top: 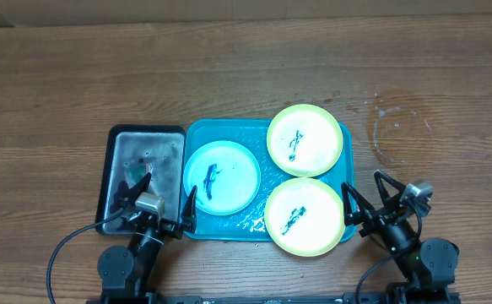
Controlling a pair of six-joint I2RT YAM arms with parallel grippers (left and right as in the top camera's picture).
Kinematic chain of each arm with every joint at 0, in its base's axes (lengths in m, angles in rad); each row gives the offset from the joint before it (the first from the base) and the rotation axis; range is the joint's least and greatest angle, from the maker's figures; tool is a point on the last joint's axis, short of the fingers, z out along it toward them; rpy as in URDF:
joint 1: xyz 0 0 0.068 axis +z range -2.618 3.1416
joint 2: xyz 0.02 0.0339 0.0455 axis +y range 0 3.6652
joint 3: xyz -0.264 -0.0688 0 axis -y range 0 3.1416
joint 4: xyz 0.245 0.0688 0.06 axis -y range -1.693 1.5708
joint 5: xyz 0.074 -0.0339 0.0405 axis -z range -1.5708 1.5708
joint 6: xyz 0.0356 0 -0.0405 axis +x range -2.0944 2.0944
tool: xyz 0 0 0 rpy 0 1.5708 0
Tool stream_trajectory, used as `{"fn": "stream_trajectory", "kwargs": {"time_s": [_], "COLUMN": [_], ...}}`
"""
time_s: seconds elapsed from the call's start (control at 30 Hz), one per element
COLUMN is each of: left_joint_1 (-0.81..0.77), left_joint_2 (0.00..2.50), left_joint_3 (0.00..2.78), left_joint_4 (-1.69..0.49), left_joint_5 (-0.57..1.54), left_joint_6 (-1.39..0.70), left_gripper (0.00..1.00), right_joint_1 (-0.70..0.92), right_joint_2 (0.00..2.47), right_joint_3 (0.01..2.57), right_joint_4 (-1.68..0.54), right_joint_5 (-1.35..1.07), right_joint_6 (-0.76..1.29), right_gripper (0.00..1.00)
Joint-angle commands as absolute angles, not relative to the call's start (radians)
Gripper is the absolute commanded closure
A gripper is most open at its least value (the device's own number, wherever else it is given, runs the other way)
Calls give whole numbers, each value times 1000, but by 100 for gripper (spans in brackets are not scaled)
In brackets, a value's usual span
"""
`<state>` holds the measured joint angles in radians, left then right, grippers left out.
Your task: Clean dirty plates on tray and stack at the side
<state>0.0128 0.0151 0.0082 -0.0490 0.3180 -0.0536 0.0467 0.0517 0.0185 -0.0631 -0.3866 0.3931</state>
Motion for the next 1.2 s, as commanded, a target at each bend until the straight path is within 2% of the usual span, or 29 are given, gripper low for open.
{"fn": "stream_trajectory", "kwargs": {"time_s": [0.0, 0.13, 0.27, 0.43, 0.63, 0.77, 0.9, 1.17], "left_joint_1": [14, 14, 14, 14, 14, 14, 14, 14], "left_joint_2": [4, 4, 4, 4, 4, 4, 4, 4], "left_joint_3": [5, 5, 5, 5, 5, 5, 5, 5], "left_joint_4": [-49, -49, -49, -49, -49, -49, -49, -49], "left_joint_5": [311, 311, 311, 311, 311, 311, 311, 311], "left_joint_6": [-68, -68, -68, -68, -68, -68, -68, -68], "left_gripper": [0, 0, 0, 1, 0, 1, 0, 1], "right_joint_1": [51, 51, 51, 51, 52, 74, 156, 391], "right_joint_2": [105, 219, 378, 632, 1010, 1210, 1331, 1426], "right_joint_3": [49, 140, 308, 627, 1093, 1286, 1337, 1337], "right_joint_4": [-59, -82, -201, -488, -975, -1230, -1340, -1370], "right_joint_5": [-443, -448, -462, -484, -484, -484, -466, -435], "right_joint_6": [420, 419, 383, 279, 253, 171, 125, 127], "right_gripper": [0, 0, 0, 0, 0, 0, 0, 0]}}
